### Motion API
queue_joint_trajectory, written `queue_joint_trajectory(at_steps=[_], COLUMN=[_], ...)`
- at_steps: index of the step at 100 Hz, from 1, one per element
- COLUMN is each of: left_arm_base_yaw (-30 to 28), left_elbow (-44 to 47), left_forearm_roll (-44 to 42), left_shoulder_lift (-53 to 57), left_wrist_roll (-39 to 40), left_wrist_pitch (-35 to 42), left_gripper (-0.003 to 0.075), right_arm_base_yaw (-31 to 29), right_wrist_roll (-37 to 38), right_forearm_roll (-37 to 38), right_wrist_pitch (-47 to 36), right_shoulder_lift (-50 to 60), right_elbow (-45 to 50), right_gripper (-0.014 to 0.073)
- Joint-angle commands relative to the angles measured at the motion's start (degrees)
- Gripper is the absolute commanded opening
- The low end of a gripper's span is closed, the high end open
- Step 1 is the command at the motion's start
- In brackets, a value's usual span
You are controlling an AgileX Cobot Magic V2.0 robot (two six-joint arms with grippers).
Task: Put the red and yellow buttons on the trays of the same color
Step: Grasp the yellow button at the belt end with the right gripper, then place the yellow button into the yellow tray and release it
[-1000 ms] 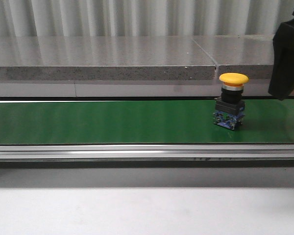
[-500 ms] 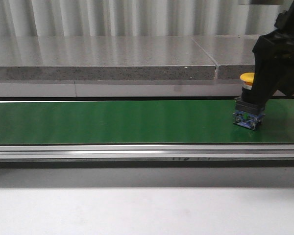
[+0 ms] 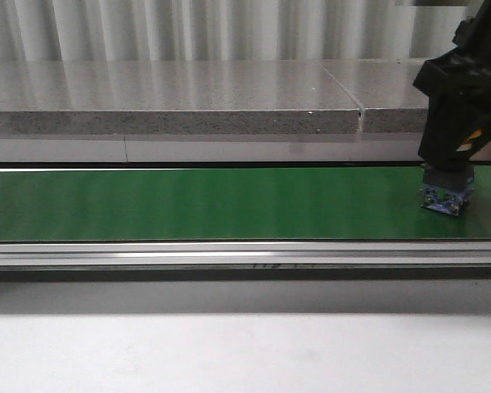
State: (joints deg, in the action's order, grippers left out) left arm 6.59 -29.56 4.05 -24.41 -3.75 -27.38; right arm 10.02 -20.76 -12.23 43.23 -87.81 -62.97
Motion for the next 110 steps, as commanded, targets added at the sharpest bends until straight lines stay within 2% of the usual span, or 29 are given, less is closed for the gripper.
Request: queue_joint_trajectory(at_steps=[1,18,39,53,65,82,94,110], left_arm_base_yaw=[0.37,0.37,0.37,0.37,0.37,0.37,0.37,0.37], left_elbow=[-1.54,-1.54,-1.54,-1.54,-1.54,-1.54,-1.54,-1.54], left_forearm_roll=[0.55,0.55,0.55,0.55,0.55,0.55,0.55,0.55], left_shoulder_lift=[-0.34,-0.34,-0.34,-0.34,-0.34,-0.34,-0.34,-0.34], left_wrist_roll=[0.05,0.05,0.05,0.05,0.05,0.05,0.05,0.05], left_wrist_pitch=[4.74,4.74,4.74,4.74,4.74,4.74,4.74,4.74], left_gripper=[-0.0020,-0.0020,-0.0020,-0.0020,-0.0020,-0.0020,-0.0020,-0.0020], right_arm_base_yaw=[0.01,-1.30,-7.56,-14.70,-23.38,-35.20,-40.57,-43.51], right_wrist_roll=[-0.64,0.24,5.92,11.73,18.02,22.70,24.70,26.07], right_forearm_roll=[-0.79,0.97,3.37,9.21,14.76,17.36,17.36,17.30], right_wrist_pitch=[0.07,4.67,9.80,9.62,9.67,6.85,3.26,0.90], right_shoulder_lift=[1.92,2.46,6.69,9.94,11.11,10.94,10.46,7.88], right_elbow=[-1.58,-3.45,-8.29,-8.45,-8.45,-8.40,-8.40,-8.35], right_gripper=[0.0150,0.0142,0.0142,0.0142,0.0142,0.0142,0.0142,0.0142])
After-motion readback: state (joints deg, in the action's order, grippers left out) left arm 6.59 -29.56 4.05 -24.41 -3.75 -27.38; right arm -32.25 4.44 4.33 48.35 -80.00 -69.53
